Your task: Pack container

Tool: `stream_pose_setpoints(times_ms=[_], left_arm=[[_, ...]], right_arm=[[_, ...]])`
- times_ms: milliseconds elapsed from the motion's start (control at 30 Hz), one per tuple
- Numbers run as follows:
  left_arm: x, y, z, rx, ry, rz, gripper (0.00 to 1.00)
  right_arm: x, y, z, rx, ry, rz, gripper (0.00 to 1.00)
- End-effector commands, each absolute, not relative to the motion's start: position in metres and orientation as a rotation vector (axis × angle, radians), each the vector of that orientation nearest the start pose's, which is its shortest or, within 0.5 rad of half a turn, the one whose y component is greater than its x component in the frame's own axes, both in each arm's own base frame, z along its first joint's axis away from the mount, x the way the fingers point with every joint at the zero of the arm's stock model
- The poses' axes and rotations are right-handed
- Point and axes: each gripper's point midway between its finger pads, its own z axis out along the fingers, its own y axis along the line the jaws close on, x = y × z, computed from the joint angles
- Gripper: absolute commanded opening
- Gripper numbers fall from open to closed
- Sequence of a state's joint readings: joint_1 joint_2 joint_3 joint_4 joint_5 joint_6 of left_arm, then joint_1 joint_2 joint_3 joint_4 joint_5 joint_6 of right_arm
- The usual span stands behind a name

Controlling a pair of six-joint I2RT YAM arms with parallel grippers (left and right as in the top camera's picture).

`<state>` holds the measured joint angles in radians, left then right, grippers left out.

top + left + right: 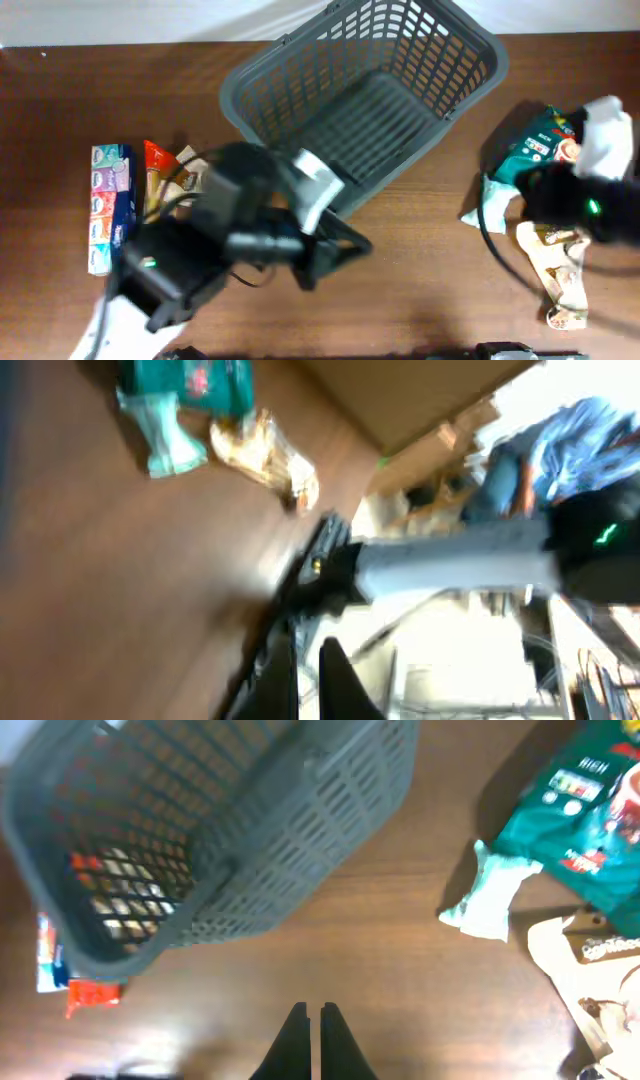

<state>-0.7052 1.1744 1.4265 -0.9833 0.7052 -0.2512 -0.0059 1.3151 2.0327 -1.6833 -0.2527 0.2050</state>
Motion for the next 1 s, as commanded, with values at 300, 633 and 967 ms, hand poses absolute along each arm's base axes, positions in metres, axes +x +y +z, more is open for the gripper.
stream_pose_setpoints(times_ms=[300,633,967], left_arm=[[0.175,-0.257,0.229,0.985,2.576,-0.39,0.02],[0.19,-0.246,0.222,0.952,2.569,-0.23,0.02],[0.2,-0.245,0.212,0.942,2.577,-0.142,0.02]], right_arm=[[0.332,0.016,0.367,0.137,2.454,0.178,0.04],[0.381,-0.001,0.314,0.245,2.578,0.174,0.04],[0.402,-0.011,0.281,0.097,2.659,0.123,0.16]])
